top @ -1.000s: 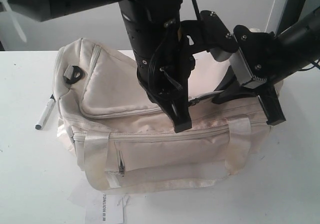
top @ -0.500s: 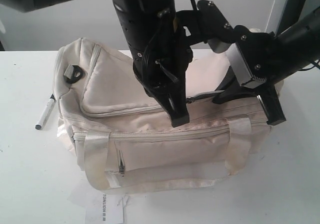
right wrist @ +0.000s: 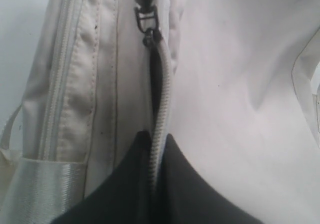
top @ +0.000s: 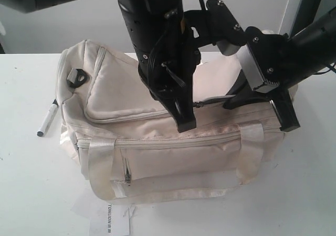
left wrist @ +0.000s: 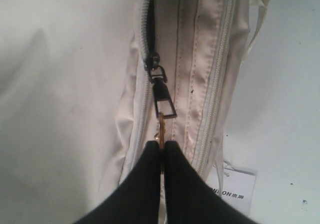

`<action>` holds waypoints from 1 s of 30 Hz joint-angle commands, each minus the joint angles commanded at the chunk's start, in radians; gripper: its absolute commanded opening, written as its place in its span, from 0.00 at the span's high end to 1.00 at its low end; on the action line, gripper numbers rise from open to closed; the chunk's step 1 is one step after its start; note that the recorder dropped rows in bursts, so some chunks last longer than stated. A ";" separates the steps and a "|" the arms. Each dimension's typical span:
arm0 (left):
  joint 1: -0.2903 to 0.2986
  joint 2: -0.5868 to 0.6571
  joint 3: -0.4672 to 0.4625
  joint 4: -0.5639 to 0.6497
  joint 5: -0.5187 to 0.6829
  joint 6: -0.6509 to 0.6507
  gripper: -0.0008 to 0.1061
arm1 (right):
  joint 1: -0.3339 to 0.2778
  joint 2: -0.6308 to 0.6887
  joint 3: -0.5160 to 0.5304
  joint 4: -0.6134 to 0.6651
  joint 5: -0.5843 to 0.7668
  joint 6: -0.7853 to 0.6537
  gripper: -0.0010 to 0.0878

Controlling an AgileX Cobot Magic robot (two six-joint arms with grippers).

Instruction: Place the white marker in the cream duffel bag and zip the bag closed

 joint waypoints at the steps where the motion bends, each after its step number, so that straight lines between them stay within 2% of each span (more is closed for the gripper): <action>1: 0.000 0.000 0.010 0.003 0.000 0.000 0.99 | 0.000 0.000 0.000 0.000 0.000 0.000 0.99; 7: 0.000 0.000 0.063 0.024 0.000 0.000 0.99 | 0.000 0.000 0.000 0.000 0.000 0.002 0.99; 18: 0.000 -0.006 0.063 0.044 0.000 0.000 0.99 | 0.000 0.000 0.000 0.000 0.000 0.004 0.99; 30: 0.000 -0.076 0.063 0.066 0.000 0.006 0.99 | 0.000 0.000 0.000 0.000 -0.004 0.022 0.99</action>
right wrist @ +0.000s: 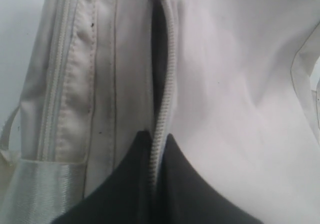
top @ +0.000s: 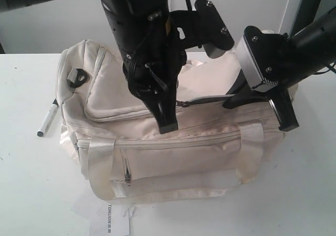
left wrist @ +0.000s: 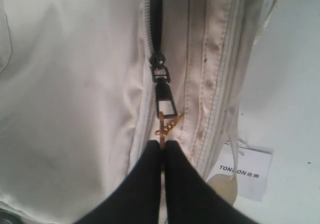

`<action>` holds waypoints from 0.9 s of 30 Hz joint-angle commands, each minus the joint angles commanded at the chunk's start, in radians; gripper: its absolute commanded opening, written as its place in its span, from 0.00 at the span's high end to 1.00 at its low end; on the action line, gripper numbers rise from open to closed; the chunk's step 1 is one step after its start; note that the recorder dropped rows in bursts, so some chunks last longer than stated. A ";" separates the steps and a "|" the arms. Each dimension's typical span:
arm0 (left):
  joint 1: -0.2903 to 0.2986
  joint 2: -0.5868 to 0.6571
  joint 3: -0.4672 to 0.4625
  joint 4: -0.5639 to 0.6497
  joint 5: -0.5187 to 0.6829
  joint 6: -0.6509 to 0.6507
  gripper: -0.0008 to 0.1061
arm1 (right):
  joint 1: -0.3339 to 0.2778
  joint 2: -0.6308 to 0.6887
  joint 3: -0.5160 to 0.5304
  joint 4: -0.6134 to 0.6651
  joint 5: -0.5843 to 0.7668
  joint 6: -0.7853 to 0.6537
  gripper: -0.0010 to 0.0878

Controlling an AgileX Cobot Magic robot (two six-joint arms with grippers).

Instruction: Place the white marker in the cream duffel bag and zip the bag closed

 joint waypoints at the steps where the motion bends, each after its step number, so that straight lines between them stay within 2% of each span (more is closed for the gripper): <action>1: 0.000 -0.004 0.000 0.000 0.000 0.000 0.99 | 0.000 0.000 0.000 0.000 0.000 0.000 0.99; 17: 0.002 -0.017 0.000 0.034 0.000 0.005 0.99 | 0.000 0.000 0.000 -0.001 -0.006 0.000 0.99; 27: 0.026 -0.029 0.000 0.014 0.000 0.006 0.99 | 0.000 0.000 0.000 -0.023 -0.009 0.004 0.99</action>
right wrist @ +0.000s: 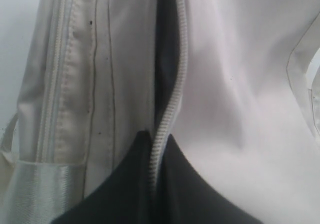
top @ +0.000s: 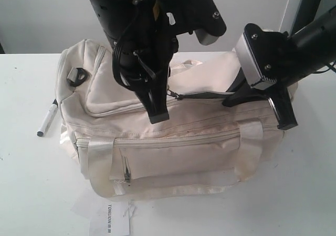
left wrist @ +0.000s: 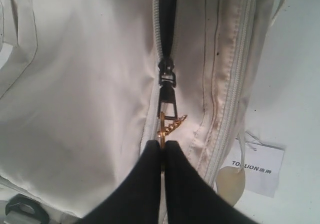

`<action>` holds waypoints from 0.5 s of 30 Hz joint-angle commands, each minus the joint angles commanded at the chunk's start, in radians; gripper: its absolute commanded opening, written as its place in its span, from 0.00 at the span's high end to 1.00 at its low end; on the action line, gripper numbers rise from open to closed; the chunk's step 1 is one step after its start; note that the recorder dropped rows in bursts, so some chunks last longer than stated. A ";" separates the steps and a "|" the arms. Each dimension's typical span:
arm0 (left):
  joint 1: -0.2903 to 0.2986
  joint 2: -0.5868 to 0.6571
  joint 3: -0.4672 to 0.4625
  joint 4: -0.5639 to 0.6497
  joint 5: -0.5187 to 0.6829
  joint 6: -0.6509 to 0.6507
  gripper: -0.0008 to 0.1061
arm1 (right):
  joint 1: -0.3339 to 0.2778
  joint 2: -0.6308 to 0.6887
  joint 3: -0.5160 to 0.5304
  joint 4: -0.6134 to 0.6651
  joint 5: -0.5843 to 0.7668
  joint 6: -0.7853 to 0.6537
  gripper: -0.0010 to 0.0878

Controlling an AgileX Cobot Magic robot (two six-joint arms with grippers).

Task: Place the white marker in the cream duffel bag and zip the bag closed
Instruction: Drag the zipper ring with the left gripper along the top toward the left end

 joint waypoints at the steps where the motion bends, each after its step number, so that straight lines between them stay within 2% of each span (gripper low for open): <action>1: 0.004 0.000 0.000 0.000 0.000 0.000 0.99 | 0.000 0.000 0.000 0.000 0.000 0.000 0.99; 15: 0.025 0.000 0.000 0.006 0.000 0.012 0.99 | 0.000 0.000 0.000 -0.002 -0.002 0.000 0.99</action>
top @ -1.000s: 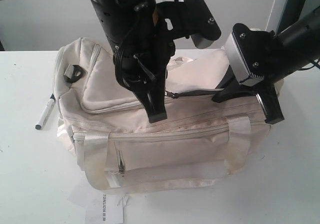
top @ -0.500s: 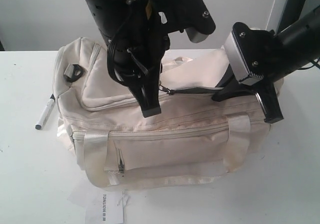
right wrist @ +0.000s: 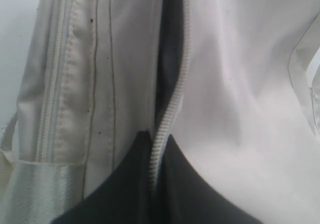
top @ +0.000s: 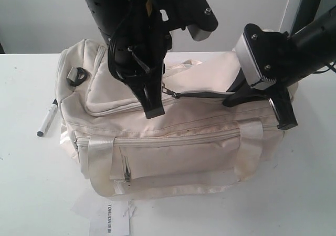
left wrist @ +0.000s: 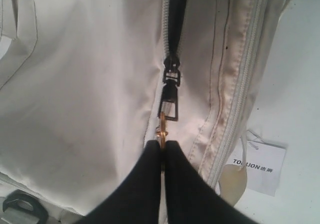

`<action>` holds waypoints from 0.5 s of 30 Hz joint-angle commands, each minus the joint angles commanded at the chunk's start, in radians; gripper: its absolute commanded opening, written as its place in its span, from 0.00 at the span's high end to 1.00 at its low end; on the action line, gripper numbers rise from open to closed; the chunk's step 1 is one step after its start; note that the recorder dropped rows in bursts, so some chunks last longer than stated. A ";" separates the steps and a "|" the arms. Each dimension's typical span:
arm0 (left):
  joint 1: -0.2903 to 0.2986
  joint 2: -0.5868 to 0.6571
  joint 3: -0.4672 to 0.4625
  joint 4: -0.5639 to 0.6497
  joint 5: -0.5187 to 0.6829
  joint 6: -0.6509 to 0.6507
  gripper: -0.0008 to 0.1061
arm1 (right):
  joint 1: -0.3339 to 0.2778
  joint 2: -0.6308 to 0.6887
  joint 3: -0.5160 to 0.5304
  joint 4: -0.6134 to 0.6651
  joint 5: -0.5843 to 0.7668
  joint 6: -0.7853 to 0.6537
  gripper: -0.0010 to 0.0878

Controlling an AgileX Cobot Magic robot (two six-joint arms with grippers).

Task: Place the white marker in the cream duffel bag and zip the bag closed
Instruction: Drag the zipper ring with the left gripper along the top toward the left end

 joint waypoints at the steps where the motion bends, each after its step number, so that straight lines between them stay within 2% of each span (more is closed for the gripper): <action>1: 0.000 0.000 0.000 0.002 0.000 0.000 0.99 | 0.000 0.000 0.000 0.000 0.000 0.000 0.99; 15: 0.049 0.000 0.000 -0.062 0.000 0.003 0.99 | 0.000 0.000 0.000 0.000 0.000 0.002 0.99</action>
